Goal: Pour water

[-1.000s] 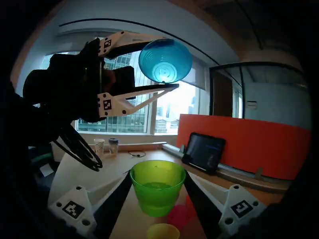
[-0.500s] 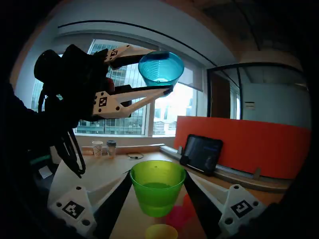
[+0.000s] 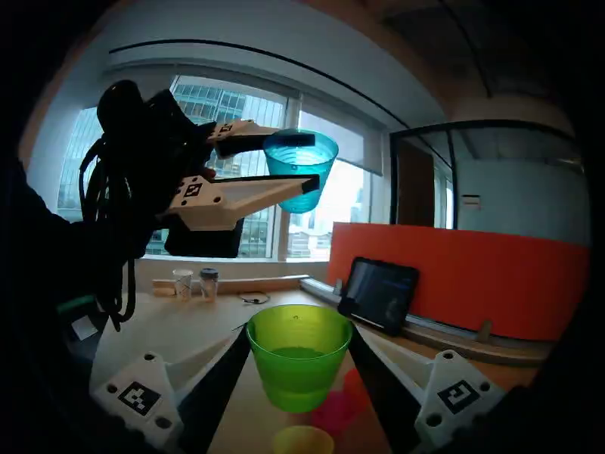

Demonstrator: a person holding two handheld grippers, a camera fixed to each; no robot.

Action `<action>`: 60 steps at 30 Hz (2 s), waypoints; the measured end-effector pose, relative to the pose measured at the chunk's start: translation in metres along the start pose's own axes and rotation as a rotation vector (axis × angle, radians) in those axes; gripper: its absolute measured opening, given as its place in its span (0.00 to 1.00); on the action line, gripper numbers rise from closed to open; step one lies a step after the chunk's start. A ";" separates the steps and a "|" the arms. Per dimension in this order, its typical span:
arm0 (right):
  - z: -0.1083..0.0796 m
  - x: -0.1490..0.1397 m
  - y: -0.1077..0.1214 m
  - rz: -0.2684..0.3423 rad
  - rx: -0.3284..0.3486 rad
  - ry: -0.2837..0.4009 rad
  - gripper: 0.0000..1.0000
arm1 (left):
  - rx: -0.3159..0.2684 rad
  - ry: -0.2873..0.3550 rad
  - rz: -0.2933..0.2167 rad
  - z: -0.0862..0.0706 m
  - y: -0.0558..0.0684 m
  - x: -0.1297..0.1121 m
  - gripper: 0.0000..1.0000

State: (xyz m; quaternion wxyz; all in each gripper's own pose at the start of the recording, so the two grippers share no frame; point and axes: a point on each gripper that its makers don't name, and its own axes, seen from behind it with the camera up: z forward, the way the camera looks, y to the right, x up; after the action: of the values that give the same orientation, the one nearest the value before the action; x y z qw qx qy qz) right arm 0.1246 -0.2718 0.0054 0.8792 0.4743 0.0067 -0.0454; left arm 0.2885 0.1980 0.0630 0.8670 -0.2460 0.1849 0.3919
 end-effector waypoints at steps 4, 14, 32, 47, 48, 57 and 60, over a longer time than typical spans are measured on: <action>-0.002 0.001 0.001 0.001 -0.005 0.002 0.92 | -0.012 -0.027 -0.135 0.001 0.002 -0.010 0.87; -0.005 0.001 0.003 0.005 -0.011 0.004 0.92 | -0.028 -0.047 -0.423 -0.002 0.002 -0.022 0.87; -0.010 0.008 0.003 0.010 -0.016 0.010 0.92 | -0.092 -0.108 -0.785 -0.011 0.019 -0.055 0.87; -0.023 -0.002 0.021 0.015 -0.056 -0.038 0.92 | -0.120 -0.206 -0.788 -0.034 0.056 -0.101 0.87; -0.024 -0.003 0.023 0.016 -0.061 -0.042 0.92 | -0.123 -0.212 -0.789 -0.037 0.059 -0.104 0.88; -0.041 -0.018 0.042 0.008 -0.105 -0.091 0.92 | -0.144 -0.282 -0.782 -0.054 0.089 -0.136 0.87; -0.047 -0.023 0.048 0.004 -0.119 -0.110 0.92 | -0.155 -0.307 -0.784 -0.059 0.100 -0.146 0.87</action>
State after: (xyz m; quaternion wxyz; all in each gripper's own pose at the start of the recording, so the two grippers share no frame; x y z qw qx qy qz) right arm 0.1070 -0.2051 0.0209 0.9049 0.4181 -0.0398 -0.0693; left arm 0.1125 0.1354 0.0618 0.9468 -0.3009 -0.0841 0.0773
